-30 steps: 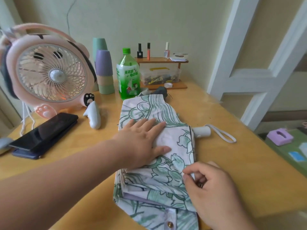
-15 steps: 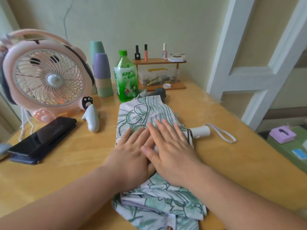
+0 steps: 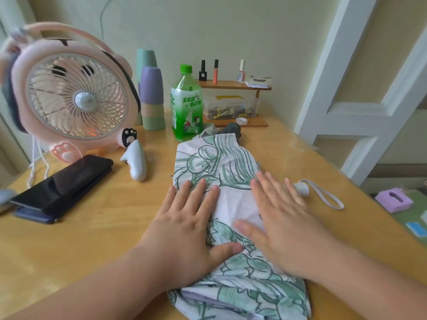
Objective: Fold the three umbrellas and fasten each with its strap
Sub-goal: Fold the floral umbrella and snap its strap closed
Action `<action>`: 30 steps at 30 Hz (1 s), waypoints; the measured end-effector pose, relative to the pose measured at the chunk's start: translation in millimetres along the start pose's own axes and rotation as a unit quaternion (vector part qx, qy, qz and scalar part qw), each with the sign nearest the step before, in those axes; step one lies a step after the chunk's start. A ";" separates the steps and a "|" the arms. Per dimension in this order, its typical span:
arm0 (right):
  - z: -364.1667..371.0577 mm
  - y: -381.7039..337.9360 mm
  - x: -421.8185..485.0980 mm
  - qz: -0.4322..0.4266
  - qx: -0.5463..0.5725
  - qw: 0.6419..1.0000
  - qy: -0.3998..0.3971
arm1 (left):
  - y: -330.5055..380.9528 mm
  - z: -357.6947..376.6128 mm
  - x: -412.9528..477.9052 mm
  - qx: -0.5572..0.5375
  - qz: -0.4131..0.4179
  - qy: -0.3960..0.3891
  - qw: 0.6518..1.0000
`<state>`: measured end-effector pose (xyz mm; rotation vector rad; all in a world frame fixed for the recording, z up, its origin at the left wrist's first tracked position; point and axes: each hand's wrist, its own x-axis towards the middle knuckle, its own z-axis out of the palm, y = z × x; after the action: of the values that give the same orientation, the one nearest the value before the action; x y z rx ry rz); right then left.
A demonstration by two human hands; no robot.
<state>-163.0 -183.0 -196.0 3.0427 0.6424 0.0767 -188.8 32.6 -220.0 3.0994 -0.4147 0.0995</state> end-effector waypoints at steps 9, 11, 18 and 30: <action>-56.3 28.1 164.7 0.213 0.477 0.853 0.021 | -1.6 -3.8 0.9 -0.020 0.011 -0.025 0.999; -56.4 23.6 181.8 0.209 0.515 0.832 -0.003 | -1.8 -5.0 1.3 -0.029 0.011 -0.027 0.999; -74.1 13.1 178.8 0.160 0.675 0.720 -0.006 | -3.0 -4.4 2.6 -0.052 0.013 -0.005 0.999; -56.7 -10.7 -24.8 0.008 0.757 0.640 0.134 | 9.6 -14.9 -17.7 -0.021 0.144 0.074 0.986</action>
<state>-193.1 -182.1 -140.8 4.7401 1.0823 -0.0686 -209.2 28.3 -206.2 2.9422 -0.8437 0.3179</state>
